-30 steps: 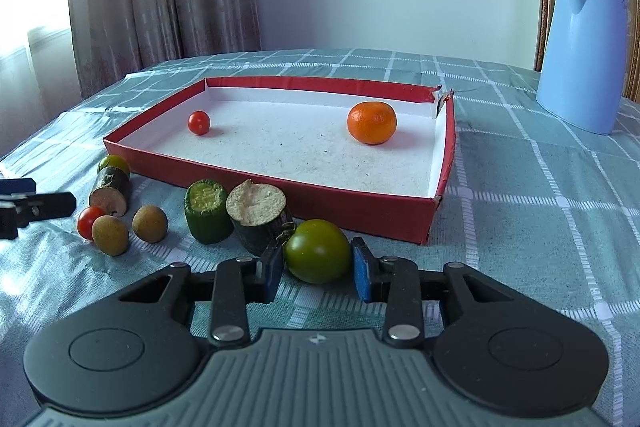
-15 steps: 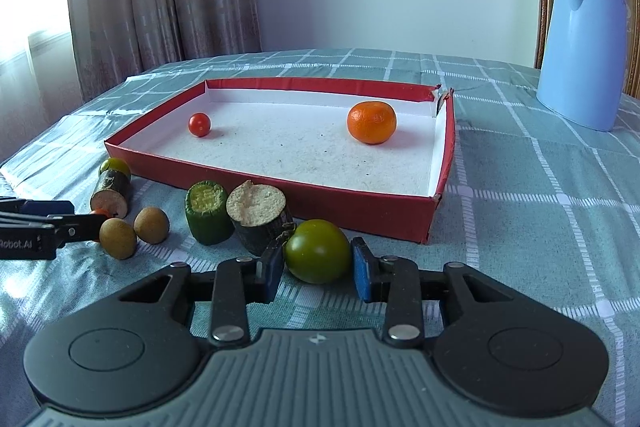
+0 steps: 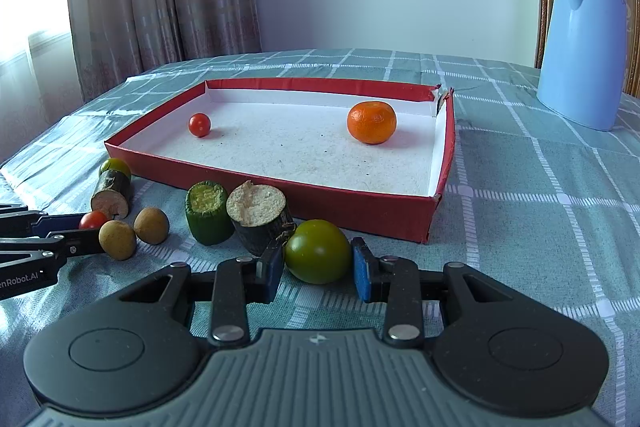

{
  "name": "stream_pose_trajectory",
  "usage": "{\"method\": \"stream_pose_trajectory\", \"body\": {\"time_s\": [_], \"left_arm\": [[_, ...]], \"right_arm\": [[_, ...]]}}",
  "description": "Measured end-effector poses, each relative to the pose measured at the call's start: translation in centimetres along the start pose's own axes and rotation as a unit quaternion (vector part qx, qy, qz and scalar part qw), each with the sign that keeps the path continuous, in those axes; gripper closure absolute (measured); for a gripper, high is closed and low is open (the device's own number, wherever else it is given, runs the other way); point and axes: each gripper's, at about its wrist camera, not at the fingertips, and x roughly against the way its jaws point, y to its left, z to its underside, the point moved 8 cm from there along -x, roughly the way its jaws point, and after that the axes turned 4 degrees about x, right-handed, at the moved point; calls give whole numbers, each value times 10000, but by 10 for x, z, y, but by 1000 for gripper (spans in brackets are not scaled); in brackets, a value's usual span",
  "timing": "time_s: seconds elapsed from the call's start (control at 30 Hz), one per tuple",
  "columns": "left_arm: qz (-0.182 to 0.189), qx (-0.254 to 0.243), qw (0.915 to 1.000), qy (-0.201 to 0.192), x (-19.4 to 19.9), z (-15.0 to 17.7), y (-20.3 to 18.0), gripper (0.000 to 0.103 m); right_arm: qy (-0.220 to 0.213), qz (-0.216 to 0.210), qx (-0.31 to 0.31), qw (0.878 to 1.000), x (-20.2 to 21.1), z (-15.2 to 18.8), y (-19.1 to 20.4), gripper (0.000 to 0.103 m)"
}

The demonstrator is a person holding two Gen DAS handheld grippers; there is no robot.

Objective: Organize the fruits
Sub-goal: 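Grasp a second red cherry tomato with the left tool while the right tool grasps the green tomato, then lower the cherry tomato into the box with the left tool while the right tool releases the green tomato there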

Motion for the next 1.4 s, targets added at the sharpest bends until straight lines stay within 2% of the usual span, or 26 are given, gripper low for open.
{"method": "stream_pose_trajectory", "body": {"time_s": [0.5,0.67,0.77,1.1,1.27,1.4], "left_arm": [[81,47,9996,-276,21,-1,0,80],[133,22,9991,-408,27,-13,-3,80],[137,27,9987,-493,28,-22,-4,80],[225,133,9986,-469,8,-46,-10,80],[159,63,9987,-490,-7,-60,-15,80],[53,77,9991,-404,-27,-74,-14,80]], "right_arm": [[-348,107,-27,9993,12,-5,-3,69],[-640,259,-26,9976,23,-8,-4,69],[-662,278,0,9974,24,-9,-4,69],[-789,474,6,9958,27,-18,-8,69],[-842,595,148,9946,23,-37,-9,69],[-705,720,198,9947,5,-55,-15,69]]}}
